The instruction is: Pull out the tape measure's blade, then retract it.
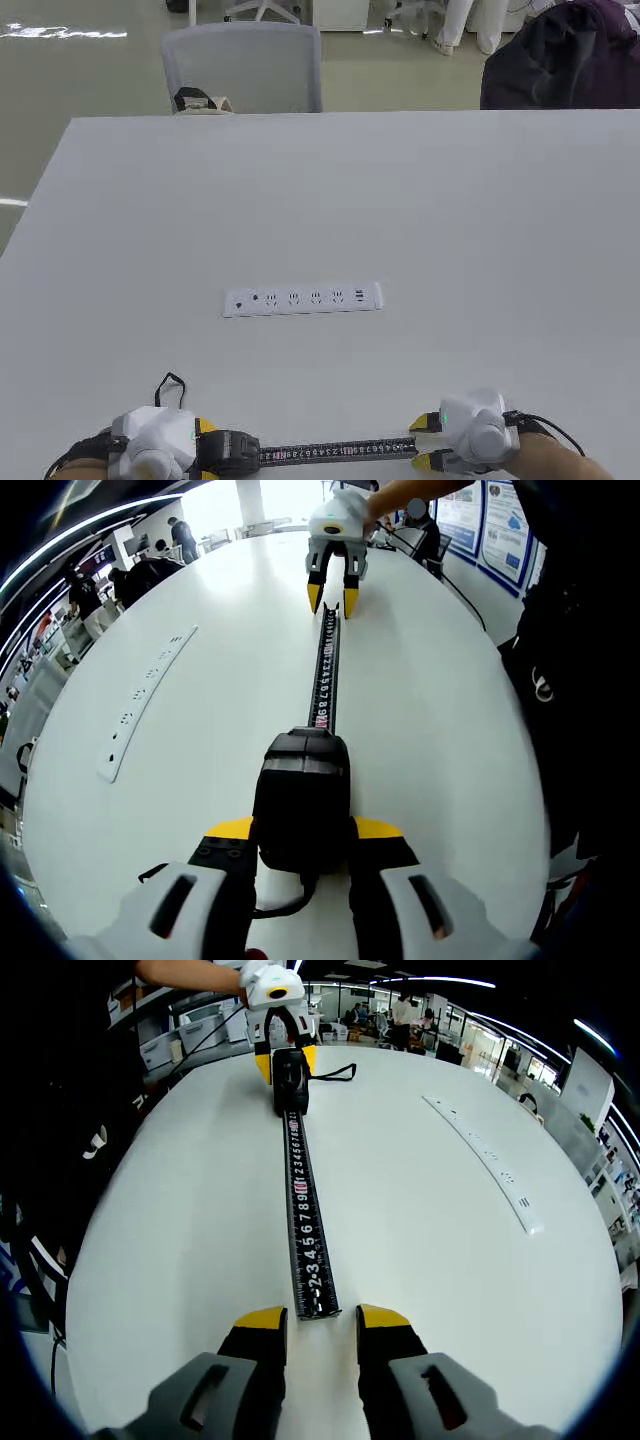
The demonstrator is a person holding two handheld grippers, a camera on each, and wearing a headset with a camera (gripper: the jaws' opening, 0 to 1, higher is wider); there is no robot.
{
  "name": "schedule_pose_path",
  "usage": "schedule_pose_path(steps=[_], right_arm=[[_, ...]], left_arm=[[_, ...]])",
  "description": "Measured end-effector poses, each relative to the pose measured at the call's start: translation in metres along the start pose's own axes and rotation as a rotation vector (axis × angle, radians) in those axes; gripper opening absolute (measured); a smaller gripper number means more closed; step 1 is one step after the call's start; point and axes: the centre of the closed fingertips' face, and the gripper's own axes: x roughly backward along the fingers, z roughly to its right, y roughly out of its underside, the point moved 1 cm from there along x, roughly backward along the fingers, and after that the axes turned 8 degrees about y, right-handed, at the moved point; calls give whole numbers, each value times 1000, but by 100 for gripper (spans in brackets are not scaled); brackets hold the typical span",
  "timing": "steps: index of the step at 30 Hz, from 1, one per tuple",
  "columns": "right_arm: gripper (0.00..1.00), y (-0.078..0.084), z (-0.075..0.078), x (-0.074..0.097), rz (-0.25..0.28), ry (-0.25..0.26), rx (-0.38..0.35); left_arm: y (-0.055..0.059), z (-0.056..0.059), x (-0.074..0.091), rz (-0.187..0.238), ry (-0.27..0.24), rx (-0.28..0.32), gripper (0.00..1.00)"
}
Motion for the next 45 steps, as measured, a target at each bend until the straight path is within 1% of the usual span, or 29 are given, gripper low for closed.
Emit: schedule_pose_path(steps=[2, 4, 7, 9, 12, 14, 16, 17, 21, 24, 25, 29, 30, 33, 35, 36, 37, 38, 41, 44, 45], right_arm=[[31, -2, -1, 0, 0, 4, -5], [33, -2, -1, 0, -1, 5, -6], [38, -1, -2, 2, -4, 14, -21], [39, -1, -3, 3, -5, 18, -34], [43, 2, -3, 6, -10, 34, -89], [47, 3, -3, 7, -15, 48, -122], [51, 3, -5, 11, -14, 56, -133], [52, 3, -5, 13, -10, 71, -154], [55, 4, -8, 17, 2, 97, -204], [57, 4, -13, 23, 13, 116, -232], [58, 3, -16, 26, 14, 124, -241], [65, 5, -21, 32, 16, 163, -267], [66, 4, -23, 35, 23, 171, -277], [67, 2, -29, 42, 31, 196, -300], [68, 4, -32, 45, 35, 218, -333], [69, 4, -33, 46, 39, 226, -346], [70, 4, -35, 49, 44, 242, -365], [71, 4, -37, 51, 48, 246, -370], [73, 1, -43, 58, 66, 271, -399], [76, 0, -45, 64, 89, 317, -445], [76, -1, -47, 68, 99, 330, -467]], left_arm=[[-1, 1, 0, 2, -2, 3, 33], [-1, 3, 1, 0, -3, 5, 35], [-1, 4, 3, 2, -9, 23, 39], [-1, 4, 4, 8, -16, 40, 42], [-3, 5, 8, 26, -33, 69, 45], [-2, 5, 10, 32, -45, 80, 46], [-2, 7, 13, 38, -55, 105, 48], [-1, 9, 14, 39, -60, 118, 49], [6, 17, 15, 39, -64, 165, 53], [8, 22, 17, 62, -83, 203, 59], [9, 24, 18, 71, -95, 215, 60], [15, 31, 23, 81, -130, 269, 64], [17, 33, 24, 92, -142, 285, 65], [18, 36, 29, 117, -179, 308, 71], [19, 39, 33, 126, -196, 327, 75], [18, 40, 34, 133, -202, 335, 76], [17, 41, 37, 152, -215, 349, 76], [15, 41, 38, 169, -223, 357, 76], [13, 45, 44, 198, -245, 375, 77], [12, 49, 48, 218, -276, 394, 78], [12, 51, 50, 232, -290, 409, 79]])
